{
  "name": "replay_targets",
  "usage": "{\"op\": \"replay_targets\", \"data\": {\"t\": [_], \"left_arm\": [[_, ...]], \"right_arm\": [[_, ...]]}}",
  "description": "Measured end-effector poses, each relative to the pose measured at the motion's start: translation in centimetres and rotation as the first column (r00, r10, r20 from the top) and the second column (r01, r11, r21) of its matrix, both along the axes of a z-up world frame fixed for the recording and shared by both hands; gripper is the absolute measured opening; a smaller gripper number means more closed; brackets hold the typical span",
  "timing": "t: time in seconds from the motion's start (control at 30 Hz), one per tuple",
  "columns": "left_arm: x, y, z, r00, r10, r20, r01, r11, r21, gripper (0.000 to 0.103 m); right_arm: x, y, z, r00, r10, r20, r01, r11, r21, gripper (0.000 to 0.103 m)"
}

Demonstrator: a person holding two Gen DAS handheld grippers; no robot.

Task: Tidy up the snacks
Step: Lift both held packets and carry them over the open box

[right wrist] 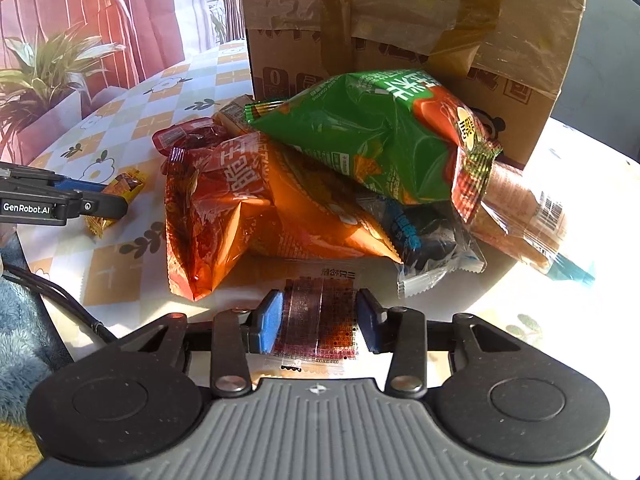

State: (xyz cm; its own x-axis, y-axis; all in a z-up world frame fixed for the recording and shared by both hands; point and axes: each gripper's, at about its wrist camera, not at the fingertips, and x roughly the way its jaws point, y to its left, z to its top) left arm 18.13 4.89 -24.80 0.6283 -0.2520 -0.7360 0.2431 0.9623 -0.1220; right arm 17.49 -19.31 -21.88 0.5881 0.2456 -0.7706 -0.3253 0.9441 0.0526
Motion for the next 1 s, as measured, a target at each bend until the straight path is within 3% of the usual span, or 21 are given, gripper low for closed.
{"op": "replay_targets", "data": {"t": [0.53, 0.73, 1.0], "left_arm": [[-2.0, 0.2, 2.9, 0.995, 0.021, 0.1, -0.019, 0.999, -0.026, 0.035], [-1.7, 0.3, 4.6, 0.99, 0.056, 0.132, -0.051, 0.998, -0.045, 0.035], [0.1, -1.9, 7.6, 0.977, 0.011, 0.215, 0.0, 0.999, -0.05, 0.035]], "right_arm": [[-3.6, -3.4, 1.6, 0.995, -0.094, 0.044, 0.089, 0.992, 0.092, 0.041], [-4.7, -4.4, 3.3, 0.99, -0.097, 0.106, 0.083, 0.988, 0.128, 0.041], [-5.0, -6.9, 6.9, 0.957, -0.131, 0.259, 0.081, 0.977, 0.195, 0.041]]}}
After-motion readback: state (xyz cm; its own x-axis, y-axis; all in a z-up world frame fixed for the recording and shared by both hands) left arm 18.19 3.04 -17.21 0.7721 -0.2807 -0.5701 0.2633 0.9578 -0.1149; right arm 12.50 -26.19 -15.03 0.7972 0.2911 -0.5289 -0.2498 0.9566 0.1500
